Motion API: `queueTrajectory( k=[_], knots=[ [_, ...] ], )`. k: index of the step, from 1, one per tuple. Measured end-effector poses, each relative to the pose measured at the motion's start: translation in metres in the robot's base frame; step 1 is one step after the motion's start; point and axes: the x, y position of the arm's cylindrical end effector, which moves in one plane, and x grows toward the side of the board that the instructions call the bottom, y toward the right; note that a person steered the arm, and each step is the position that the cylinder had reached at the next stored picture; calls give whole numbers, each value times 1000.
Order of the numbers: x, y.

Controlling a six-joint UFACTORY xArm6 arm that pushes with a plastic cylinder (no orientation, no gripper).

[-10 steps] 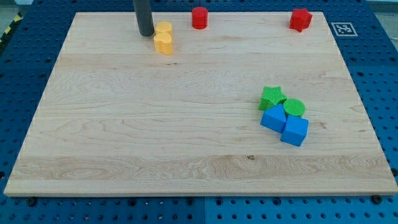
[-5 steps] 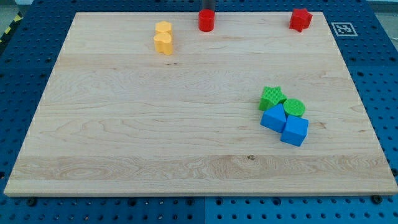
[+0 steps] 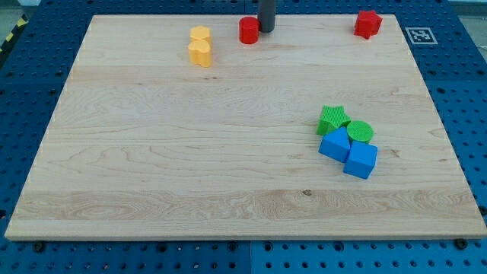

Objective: Push the red circle right beside the heart

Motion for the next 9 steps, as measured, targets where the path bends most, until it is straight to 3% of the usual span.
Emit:
queueTrajectory(
  k=[7,9],
  knots=[
    [-11,-47],
    [18,-59]
  ],
)
